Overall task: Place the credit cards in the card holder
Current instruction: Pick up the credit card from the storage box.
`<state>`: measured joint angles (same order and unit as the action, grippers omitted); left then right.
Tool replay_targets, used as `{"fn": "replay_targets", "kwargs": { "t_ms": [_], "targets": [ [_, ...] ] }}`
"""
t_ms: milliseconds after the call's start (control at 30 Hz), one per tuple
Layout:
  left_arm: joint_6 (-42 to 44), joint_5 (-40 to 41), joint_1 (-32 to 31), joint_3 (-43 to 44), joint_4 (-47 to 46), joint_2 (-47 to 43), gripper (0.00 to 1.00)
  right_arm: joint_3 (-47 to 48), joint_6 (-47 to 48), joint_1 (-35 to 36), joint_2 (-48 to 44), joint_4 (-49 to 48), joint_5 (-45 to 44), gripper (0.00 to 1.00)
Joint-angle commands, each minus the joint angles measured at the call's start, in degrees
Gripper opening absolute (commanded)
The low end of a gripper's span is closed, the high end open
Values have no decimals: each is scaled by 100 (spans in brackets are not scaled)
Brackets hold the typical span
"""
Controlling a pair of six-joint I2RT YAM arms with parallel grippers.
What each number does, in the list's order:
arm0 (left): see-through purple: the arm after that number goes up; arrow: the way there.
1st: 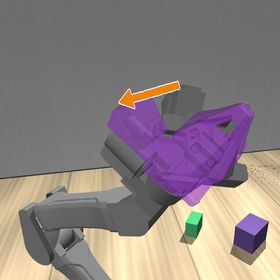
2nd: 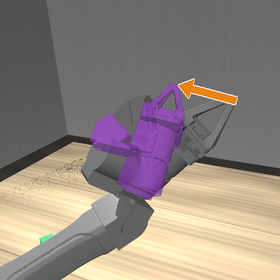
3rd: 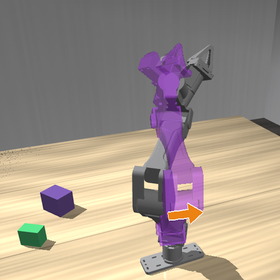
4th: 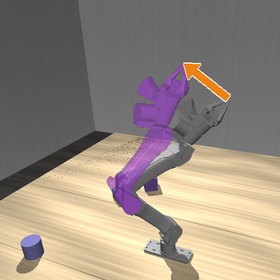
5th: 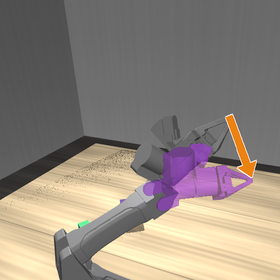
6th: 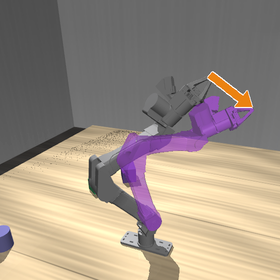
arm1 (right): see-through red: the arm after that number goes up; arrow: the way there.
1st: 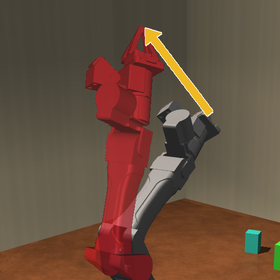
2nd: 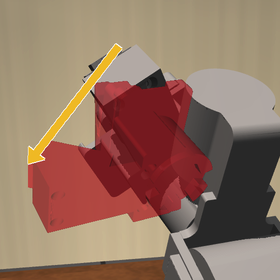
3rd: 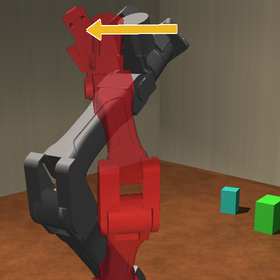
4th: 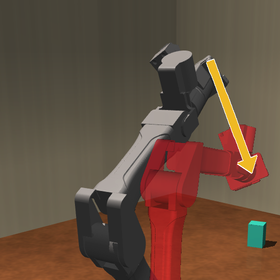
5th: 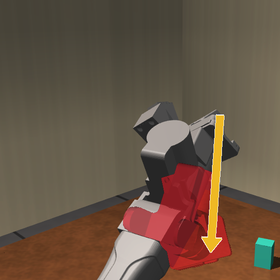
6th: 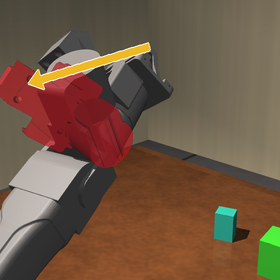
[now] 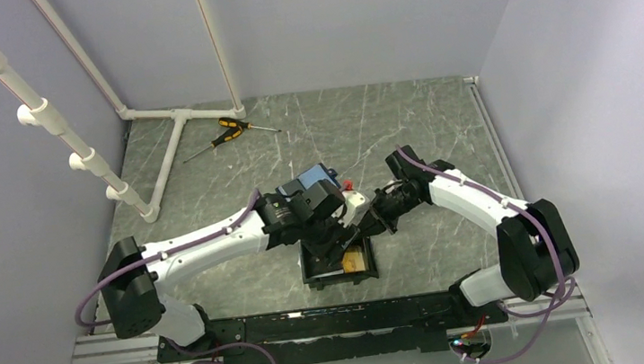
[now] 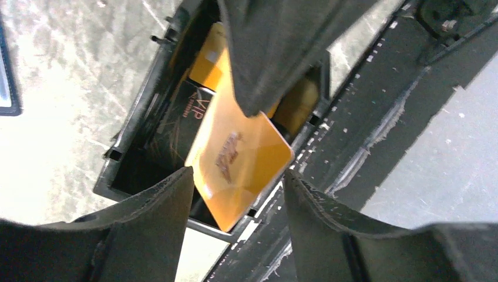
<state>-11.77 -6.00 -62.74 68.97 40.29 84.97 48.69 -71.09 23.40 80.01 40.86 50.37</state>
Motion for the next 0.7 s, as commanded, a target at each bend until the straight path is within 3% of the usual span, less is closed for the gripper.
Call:
{"fn": "replay_targets", "kwargs": {
  "t_ms": [0,100,200,300,367,467,600,667],
  "targets": [
    [-216,478,-11,303,107,184,56,226,-310,-11,-168,384,47,0],
    [-315,530,3,200,-69,88,28,154,-388,-11,-399,282,51,0],
    [-264,257,52,84,-257,-44,9,78,-136,-17,-527,142,81,1],
    [-163,123,115,-58,-333,-181,3,471,741,-19,-488,524,-338,15],
    [-97,-43,267,-186,-417,-301,0,688,1500,-19,-410,649,-598,30],
    [86,-683,641,-423,-652,-530,0,737,2466,-3,-523,399,-898,38],
    [160,-1827,1288,-702,-1024,-818,0,-28,2579,-81,-1040,-912,-323,38],
    [-40,-2816,1690,-727,-1120,-786,0,-273,2493,-58,-1272,-1677,-2,43]
  ]
}}
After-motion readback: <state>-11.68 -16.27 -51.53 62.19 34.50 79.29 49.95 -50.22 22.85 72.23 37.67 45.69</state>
